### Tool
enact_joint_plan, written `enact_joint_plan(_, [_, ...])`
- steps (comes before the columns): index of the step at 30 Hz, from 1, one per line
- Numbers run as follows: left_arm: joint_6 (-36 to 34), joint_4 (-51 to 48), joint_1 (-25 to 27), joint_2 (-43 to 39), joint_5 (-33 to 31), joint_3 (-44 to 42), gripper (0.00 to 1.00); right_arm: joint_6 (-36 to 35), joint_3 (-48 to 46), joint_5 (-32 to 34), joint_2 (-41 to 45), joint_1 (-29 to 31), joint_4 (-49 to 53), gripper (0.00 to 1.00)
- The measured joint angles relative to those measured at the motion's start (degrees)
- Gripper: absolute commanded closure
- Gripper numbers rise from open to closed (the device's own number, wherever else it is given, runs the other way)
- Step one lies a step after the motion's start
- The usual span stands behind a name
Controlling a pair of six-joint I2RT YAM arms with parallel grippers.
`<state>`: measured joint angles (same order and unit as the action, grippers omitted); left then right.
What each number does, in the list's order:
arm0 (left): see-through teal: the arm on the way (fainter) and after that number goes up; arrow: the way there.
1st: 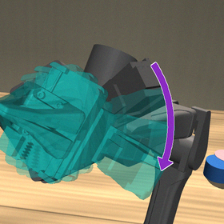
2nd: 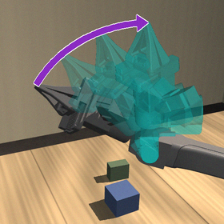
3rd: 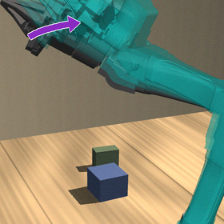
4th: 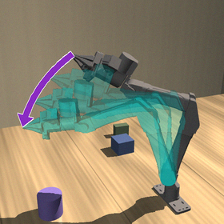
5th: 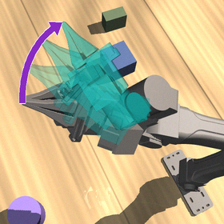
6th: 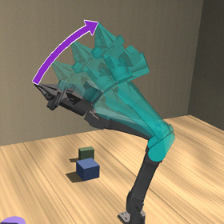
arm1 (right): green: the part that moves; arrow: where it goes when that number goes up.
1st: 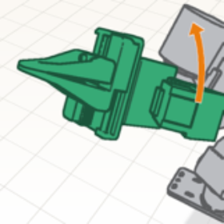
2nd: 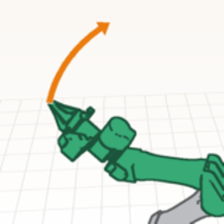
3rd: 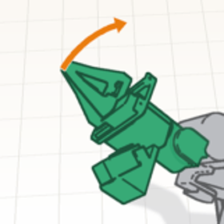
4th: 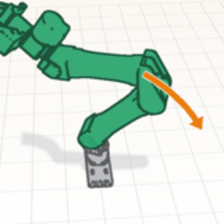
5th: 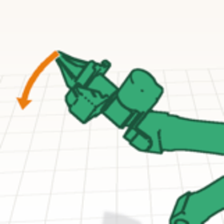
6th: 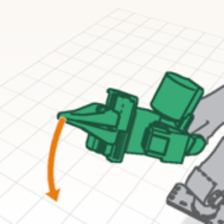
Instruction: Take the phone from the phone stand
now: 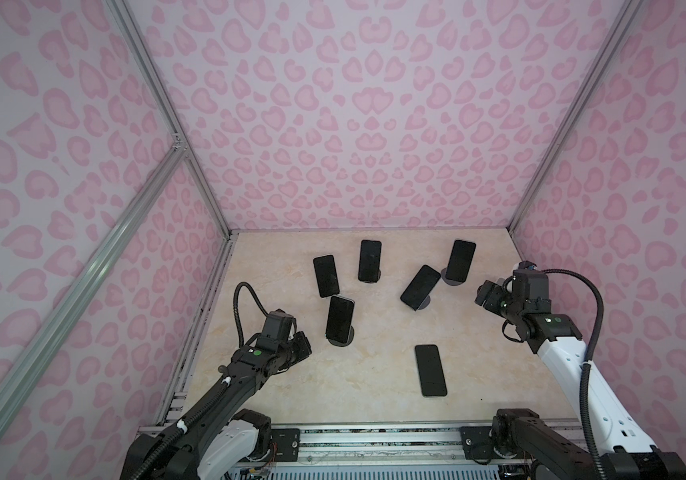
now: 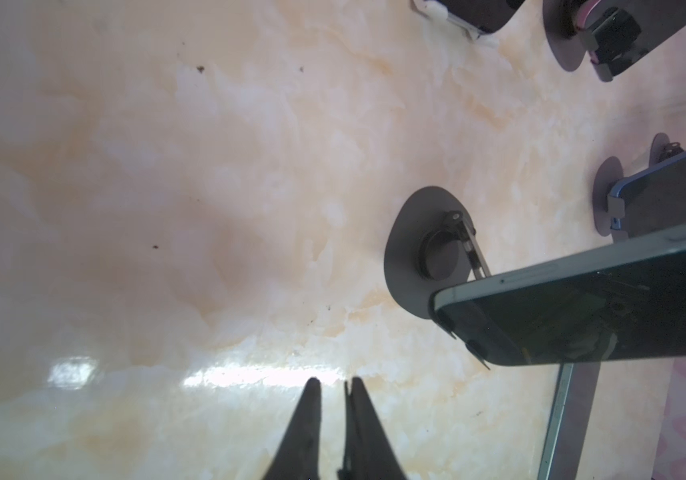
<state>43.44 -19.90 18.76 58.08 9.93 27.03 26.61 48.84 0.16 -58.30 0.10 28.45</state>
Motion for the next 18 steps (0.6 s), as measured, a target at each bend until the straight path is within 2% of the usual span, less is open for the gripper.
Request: enact_joint_plan(18, [1.1,11.1,0.1,7.7,2.0,1.0,0.96,1.8,0.1,-1.9,-0.2,0.4,-0.8,0.12])
